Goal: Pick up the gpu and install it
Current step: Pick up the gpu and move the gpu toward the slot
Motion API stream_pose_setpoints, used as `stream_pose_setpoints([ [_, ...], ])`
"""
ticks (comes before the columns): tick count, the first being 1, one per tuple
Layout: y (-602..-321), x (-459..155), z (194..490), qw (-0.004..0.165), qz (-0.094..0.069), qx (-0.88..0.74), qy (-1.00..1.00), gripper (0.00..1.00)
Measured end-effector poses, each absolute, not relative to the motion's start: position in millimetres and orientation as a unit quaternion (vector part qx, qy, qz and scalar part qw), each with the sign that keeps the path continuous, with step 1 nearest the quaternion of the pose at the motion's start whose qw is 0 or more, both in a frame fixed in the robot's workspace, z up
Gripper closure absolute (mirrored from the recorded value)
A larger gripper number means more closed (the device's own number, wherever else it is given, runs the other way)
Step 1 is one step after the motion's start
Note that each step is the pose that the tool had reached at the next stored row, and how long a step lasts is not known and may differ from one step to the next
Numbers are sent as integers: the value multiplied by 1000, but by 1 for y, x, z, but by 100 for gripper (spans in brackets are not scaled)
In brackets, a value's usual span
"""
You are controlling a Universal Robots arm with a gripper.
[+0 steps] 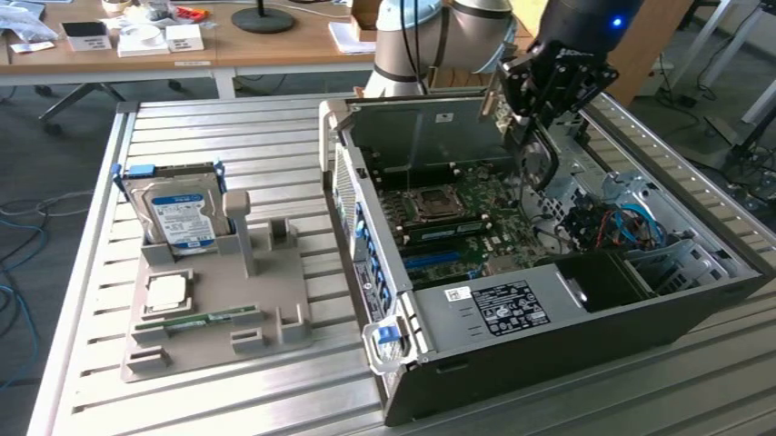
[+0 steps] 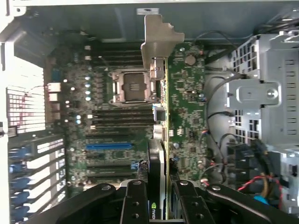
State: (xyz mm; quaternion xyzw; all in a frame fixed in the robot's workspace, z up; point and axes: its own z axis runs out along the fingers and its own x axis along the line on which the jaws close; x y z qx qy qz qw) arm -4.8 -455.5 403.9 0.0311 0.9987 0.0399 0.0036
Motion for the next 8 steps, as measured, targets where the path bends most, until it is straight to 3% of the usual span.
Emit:
stream_pose_setpoints([
  [8,-455,23,404,4,40,31,999,73],
])
